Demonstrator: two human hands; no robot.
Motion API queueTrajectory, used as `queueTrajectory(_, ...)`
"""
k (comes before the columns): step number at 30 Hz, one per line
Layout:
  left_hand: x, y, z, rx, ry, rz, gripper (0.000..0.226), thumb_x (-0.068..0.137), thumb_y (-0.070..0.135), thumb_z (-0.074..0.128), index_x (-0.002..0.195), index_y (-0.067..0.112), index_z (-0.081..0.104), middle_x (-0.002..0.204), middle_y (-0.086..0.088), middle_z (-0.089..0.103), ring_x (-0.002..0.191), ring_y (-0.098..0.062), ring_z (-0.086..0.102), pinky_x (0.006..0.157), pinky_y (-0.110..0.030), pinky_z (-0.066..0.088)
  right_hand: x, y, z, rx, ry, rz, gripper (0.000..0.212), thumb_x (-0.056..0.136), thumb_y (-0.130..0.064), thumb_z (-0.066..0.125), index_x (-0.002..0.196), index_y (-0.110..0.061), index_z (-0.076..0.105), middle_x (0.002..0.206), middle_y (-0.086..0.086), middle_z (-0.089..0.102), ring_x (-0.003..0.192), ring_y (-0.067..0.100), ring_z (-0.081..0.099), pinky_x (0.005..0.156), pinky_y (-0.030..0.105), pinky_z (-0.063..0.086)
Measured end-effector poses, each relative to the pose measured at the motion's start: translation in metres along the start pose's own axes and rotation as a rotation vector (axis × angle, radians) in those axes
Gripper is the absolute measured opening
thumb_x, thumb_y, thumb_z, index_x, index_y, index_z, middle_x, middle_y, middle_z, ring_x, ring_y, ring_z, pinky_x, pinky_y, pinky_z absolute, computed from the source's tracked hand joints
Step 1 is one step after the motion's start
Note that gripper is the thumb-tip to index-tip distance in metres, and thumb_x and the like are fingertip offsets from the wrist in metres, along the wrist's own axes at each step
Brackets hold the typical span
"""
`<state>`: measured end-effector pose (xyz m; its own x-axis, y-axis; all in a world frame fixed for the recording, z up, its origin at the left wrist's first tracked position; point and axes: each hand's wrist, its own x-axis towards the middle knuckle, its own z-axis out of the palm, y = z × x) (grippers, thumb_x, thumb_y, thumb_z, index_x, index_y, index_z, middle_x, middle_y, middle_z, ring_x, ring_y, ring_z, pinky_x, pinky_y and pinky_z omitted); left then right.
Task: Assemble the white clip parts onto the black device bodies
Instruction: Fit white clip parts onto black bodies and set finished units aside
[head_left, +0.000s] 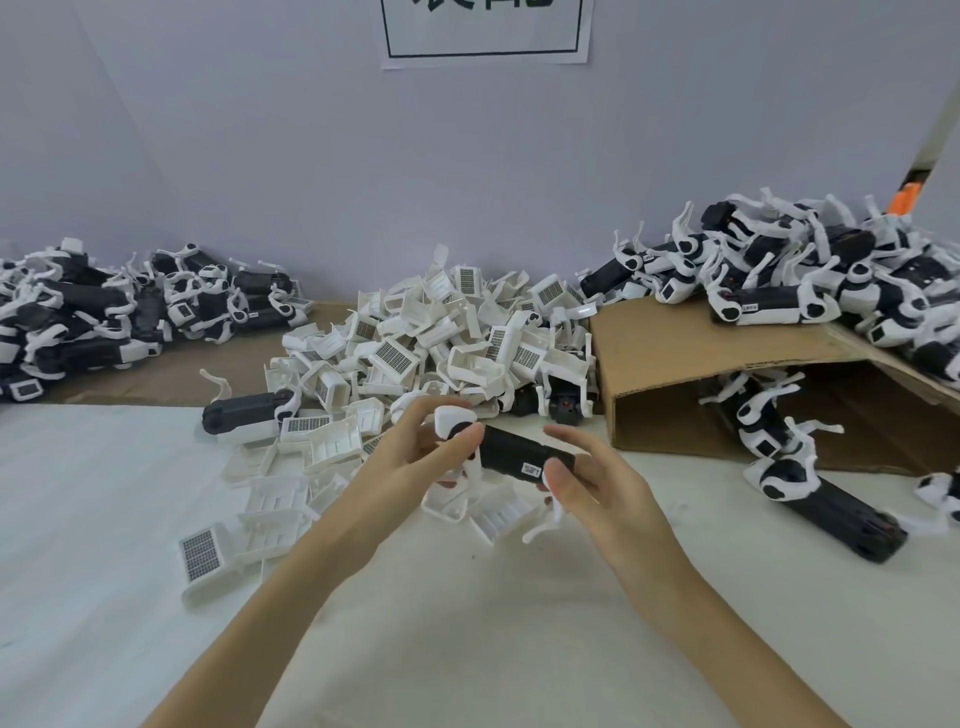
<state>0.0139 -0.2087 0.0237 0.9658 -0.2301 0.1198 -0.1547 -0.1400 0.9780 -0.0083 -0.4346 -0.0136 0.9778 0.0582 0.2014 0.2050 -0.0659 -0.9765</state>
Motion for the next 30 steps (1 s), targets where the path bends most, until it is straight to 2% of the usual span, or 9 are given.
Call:
queueTrajectory(2,-0.001,-0.002,0.003,0.013,0.044,0.022,0.044,0.090,0.064,0.072,0.127,0.040,0.065,0.106,0.021,0.075,0.097,0.003,0.069,0.083,-0.009,0.048,-0.002,0.003,0.002,-0.061,-0.017,-0.063,0.069,0.080,-0.055,0.083,0.142,-0.047,0.053,0.116,-0.010,0.073,0.120,0.011,0.065,0.098,0.025,0.051)
queueTrajectory(6,-0.003,-0.011,0.020,-0.097,0.319,0.205,0.035,0.094,0.053,0.067,0.096,0.018,0.073,0.093,0.000,0.076,0.093,-0.016,0.071,0.083,-0.025,0.052,-0.008,0.010,0.011,-0.314,-0.028,-0.269,0.104,0.074,-0.056,0.088,0.158,-0.048,0.028,0.133,-0.014,0.063,0.130,0.012,0.056,0.106,0.015,0.039)
queueTrajectory(12,-0.003,-0.012,0.018,-0.106,0.476,0.369,0.051,0.105,0.039,0.054,0.062,0.012,0.061,0.069,-0.010,0.061,0.075,-0.033,0.058,0.081,-0.021,0.047,-0.017,0.016,0.027,-0.486,-0.072,-0.352,0.096,0.075,-0.065,0.084,0.155,-0.051,0.033,0.133,-0.025,0.053,0.126,0.005,0.053,0.103,0.009,0.036)
queueTrajectory(15,-0.004,-0.007,0.016,0.014,0.417,0.416,0.053,0.106,0.046,0.048,0.072,0.011,0.066,0.072,-0.008,0.064,0.075,-0.028,0.061,0.080,-0.028,0.047,-0.018,0.016,0.029,-0.527,-0.089,-0.385,0.081,0.083,-0.063,0.078,0.152,-0.049,0.037,0.135,-0.028,0.051,0.129,0.002,0.051,0.103,0.009,0.036)
queueTrajectory(20,-0.006,-0.003,0.009,0.176,0.236,0.439,0.044,0.097,0.055,0.057,0.128,0.024,0.057,0.102,0.004,0.074,0.104,-0.020,0.071,0.088,-0.033,0.056,-0.014,0.015,0.021,-0.357,0.032,-0.254,0.075,0.085,-0.058,0.075,0.150,-0.052,0.038,0.141,-0.028,0.055,0.133,-0.001,0.052,0.104,0.007,0.037)
queueTrajectory(22,-0.006,-0.005,0.015,0.182,0.323,0.452,0.045,0.093,0.051,0.066,0.127,0.024,0.054,0.098,0.008,0.073,0.100,-0.014,0.072,0.085,-0.020,0.053,-0.016,0.012,0.020,-0.270,-0.016,-0.221,0.078,0.084,-0.067,0.071,0.152,-0.051,0.036,0.139,-0.027,0.057,0.132,0.001,0.055,0.104,0.008,0.038)
queueTrajectory(25,-0.004,-0.004,0.017,-0.004,0.483,0.374,0.049,0.087,0.058,0.069,0.121,0.026,0.054,0.085,0.005,0.072,0.074,-0.007,0.071,0.065,-0.014,0.052,-0.016,0.011,0.021,-0.106,-0.121,-0.169,0.063,0.100,-0.067,0.045,0.157,-0.043,0.031,0.145,-0.018,0.057,0.134,0.007,0.056,0.109,0.026,0.044)
queueTrajectory(28,0.004,-0.005,0.004,-0.153,0.599,0.202,0.055,0.085,0.067,0.074,0.120,0.029,0.056,0.073,0.003,0.069,0.063,-0.001,0.065,0.059,-0.009,0.048,-0.011,0.013,0.016,-0.360,-0.109,-0.207,0.043,0.112,-0.034,0.042,0.153,-0.044,0.039,0.152,-0.028,0.047,0.142,-0.002,0.044,0.115,0.025,0.039)
queueTrajectory(30,0.009,-0.007,-0.003,-0.204,0.642,0.142,0.042,0.093,0.059,0.070,0.120,0.028,0.058,0.077,0.008,0.070,0.067,0.004,0.064,0.063,-0.009,0.047,-0.008,0.020,0.011,-0.690,-0.157,-0.273,0.051,0.108,-0.014,0.049,0.150,-0.043,0.045,0.154,-0.034,0.038,0.145,-0.007,0.033,0.121,0.021,0.028)
